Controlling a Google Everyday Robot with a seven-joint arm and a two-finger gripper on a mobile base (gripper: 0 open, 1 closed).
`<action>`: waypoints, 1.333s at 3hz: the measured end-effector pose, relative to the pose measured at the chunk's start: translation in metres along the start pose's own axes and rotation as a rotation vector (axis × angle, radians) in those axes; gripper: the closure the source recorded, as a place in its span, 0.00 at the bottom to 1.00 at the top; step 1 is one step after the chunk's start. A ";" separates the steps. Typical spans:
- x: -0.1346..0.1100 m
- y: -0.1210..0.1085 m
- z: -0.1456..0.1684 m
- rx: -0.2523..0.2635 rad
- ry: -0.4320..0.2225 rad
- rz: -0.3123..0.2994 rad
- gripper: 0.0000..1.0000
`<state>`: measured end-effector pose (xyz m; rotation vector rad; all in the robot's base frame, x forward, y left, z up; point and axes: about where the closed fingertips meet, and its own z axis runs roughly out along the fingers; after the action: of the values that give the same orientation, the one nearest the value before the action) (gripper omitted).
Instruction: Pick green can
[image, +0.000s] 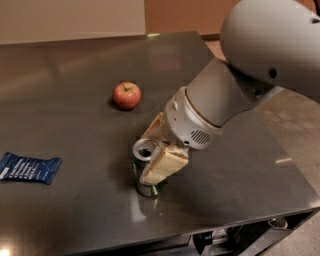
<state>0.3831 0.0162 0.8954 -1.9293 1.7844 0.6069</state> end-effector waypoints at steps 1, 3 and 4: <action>0.000 -0.005 -0.004 0.008 0.012 0.005 0.64; -0.002 -0.024 -0.048 -0.024 0.034 -0.019 1.00; -0.017 -0.043 -0.116 -0.011 -0.024 -0.057 1.00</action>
Offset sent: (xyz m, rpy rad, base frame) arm 0.0248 -0.0257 0.0361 -0.0434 0.0199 0.0302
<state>0.4272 -0.0360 0.9997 -1.9643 1.7092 0.6189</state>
